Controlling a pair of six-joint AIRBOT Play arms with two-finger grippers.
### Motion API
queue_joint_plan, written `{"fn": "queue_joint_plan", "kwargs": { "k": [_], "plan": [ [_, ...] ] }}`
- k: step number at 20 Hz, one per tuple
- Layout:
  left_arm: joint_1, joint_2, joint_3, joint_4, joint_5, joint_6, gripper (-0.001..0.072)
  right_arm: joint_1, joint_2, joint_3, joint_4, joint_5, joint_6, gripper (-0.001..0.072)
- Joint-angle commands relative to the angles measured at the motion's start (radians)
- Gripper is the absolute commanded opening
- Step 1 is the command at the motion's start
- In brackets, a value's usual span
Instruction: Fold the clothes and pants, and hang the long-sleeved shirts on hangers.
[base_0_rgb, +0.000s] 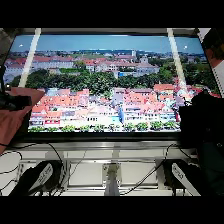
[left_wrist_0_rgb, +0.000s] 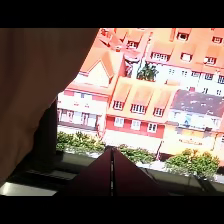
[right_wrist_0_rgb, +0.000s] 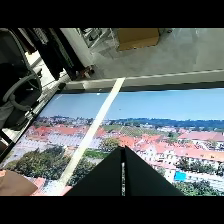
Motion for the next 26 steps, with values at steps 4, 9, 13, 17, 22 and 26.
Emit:
{"fn": "queue_joint_plan", "kwargs": {
  "k": [4,9,13,17,22,26],
  "plan": [
    [0.003,-0.011,-0.01,0.102,0.018,0.03,0.001,0.0,0.0,0.001,0.0,0.0,0.0,0.0014],
    [0.002,-0.099,-0.011,0.161,-0.008,0.03,0.0012,0.0,0.0,0.001,0.0,0.0,0.0,0.0014],
    [0.002,-0.195,-0.012,0.222,-0.042,0.03,0.0437,0.0,0.0,0.001,0.0,0.0,0.0,0.0014],
    [0.003,-0.283,-0.012,0.332,-0.047,0.03,0.0506,0.0,0.0,0.001,0.0,0.0,0.0,0.0014],
    [0.003,-0.39,-0.011,0.48,-0.032,0.03,0.0505,0.0,0.0,0.001,0.0,0.0,0.0,0.0014],
    [0.003,-0.399,-0.011,0.52,0.044,0.03,0.0505,0.0,0.0,0.001,0.0,0.0,0.0,0.0014]
  ]
}}
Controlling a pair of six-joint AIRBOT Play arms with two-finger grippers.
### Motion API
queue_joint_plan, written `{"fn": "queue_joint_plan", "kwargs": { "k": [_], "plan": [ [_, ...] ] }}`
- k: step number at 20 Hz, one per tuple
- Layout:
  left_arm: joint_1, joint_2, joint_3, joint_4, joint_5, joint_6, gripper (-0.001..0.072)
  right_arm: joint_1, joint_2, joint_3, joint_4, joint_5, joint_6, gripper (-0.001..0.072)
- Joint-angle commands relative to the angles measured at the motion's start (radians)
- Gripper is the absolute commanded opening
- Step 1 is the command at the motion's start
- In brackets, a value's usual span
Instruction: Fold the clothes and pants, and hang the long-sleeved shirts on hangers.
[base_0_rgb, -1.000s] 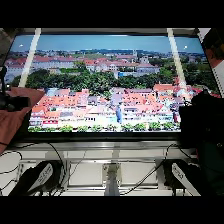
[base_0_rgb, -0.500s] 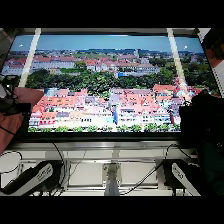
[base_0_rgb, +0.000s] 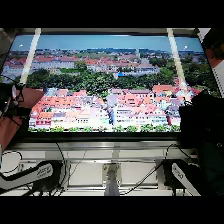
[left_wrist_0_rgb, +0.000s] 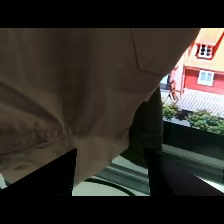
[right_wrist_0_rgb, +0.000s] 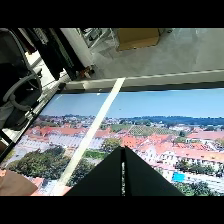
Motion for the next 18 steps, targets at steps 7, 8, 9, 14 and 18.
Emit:
{"fn": "queue_joint_plan", "kwargs": {
  "k": [7,8,9,14,18],
  "plan": [
    [-0.007,-0.068,-0.001,0.031,0.058,0.0,0.051,0.0,0.0,0.001,0.0,0.0,0.0,0.0014],
    [-0.007,-0.08,0.0,0.046,0.063,0.0,0.051,0.0,0.0,0.001,0.0,0.0,0.0,0.0014],
    [-0.007,-0.093,0.0,0.064,0.072,0.0,0.0505,0.0,0.0,0.001,0.0,0.0,0.0,0.0014],
    [-0.012,-0.114,0.0,0.106,0.117,-0.023,0.0344,0.0,0.0,0.001,0.0,0.0,0.0,0.0014],
    [-0.04,-0.114,0.0,0.105,0.091,-0.046,0.0011,0.0,0.0,0.001,0.0,0.0,0.0,0.0015]
  ]
}}
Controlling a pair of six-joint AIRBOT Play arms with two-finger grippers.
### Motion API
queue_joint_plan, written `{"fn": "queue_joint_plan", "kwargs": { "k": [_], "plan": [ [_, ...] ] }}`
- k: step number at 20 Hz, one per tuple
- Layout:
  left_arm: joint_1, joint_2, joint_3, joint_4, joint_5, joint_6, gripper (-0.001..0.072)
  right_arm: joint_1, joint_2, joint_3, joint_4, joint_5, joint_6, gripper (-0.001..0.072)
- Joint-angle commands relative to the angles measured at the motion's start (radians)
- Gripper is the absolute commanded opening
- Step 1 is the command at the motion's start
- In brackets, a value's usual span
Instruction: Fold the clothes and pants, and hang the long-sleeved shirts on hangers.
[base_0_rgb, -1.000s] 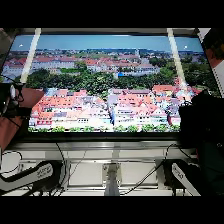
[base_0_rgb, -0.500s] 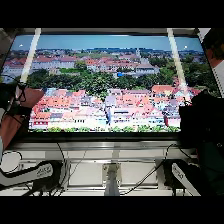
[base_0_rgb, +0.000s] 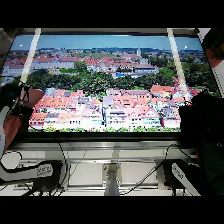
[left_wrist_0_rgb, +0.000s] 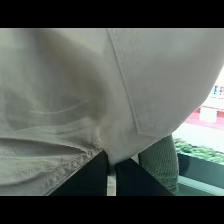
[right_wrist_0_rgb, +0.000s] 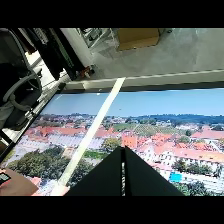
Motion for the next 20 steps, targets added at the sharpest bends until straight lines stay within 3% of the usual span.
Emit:
{"fn": "queue_joint_plan", "kwargs": {
  "k": [1,7,9,10,14,20],
  "plan": [
    [-0.032,-0.001,0.001,0.007,-0.015,-0.02,0.0011,0.0,0.0,0.001,0.0,0.0,0.0,0.0015],
    [-0.235,0.115,0.084,-0.013,-0.004,-0.064,0.001,0.0,0.0,0.001,0.0,0.0,0.0,0.0014],
    [-0.326,0.172,0.155,-0.023,0.016,-0.159,0.001,0.0,0.0,0.001,0.0,0.0,0.0,0.0014],
    [-0.368,0.203,0.192,-0.057,0.039,-0.2,0.001,0.0,0.0,0.001,0.0,0.0,0.0,0.0014],
    [-0.537,0.29,0.303,-0.226,0.124,-0.209,0.0009,0.0,0.0,0.001,0.0,-0.001,0.0,0.0014],
    [-0.789,0.254,0.314,-0.246,0.141,-0.296,0.0009,0.0,-0.001,0.001,0.001,0.011,0.001,0.0015]
  ]
}}
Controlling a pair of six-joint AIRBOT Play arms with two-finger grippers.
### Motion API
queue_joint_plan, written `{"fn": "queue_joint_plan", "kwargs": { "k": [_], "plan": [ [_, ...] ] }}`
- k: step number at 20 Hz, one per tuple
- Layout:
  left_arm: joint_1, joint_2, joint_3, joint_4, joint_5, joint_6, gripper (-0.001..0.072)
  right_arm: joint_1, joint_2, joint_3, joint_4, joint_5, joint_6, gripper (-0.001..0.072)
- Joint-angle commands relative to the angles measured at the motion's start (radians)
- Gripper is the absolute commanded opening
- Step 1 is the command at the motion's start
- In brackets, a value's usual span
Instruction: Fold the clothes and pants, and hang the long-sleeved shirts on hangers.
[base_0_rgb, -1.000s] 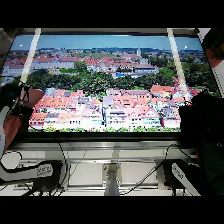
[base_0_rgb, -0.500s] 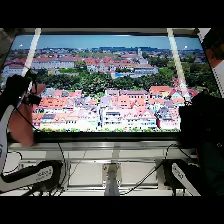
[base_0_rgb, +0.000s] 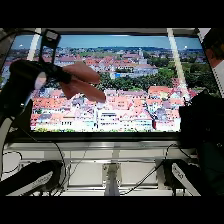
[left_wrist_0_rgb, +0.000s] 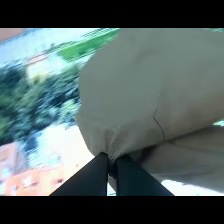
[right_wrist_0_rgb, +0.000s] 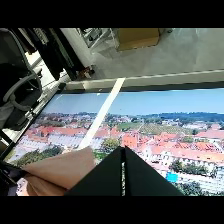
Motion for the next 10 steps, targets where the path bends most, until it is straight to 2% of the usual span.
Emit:
{"fn": "queue_joint_plan", "kwargs": {
  "k": [1,5,10],
  "plan": [
    [-0.14,-0.03,0.013,-0.026,0.024,-0.051,0.001,0.0,-0.001,0.001,-0.003,0.01,0.0,0.0015],
    [-0.248,-0.092,0.013,-0.026,0.1,-0.116,0.0009,0.0,-0.002,0.001,-0.085,0.014,0.002,0.0014],
    [-0.332,-0.117,0.013,-0.026,0.306,-0.183,0.0008,0.0,-0.023,0.001,-0.161,0.022,0.039,0.0013]
  ]
}}
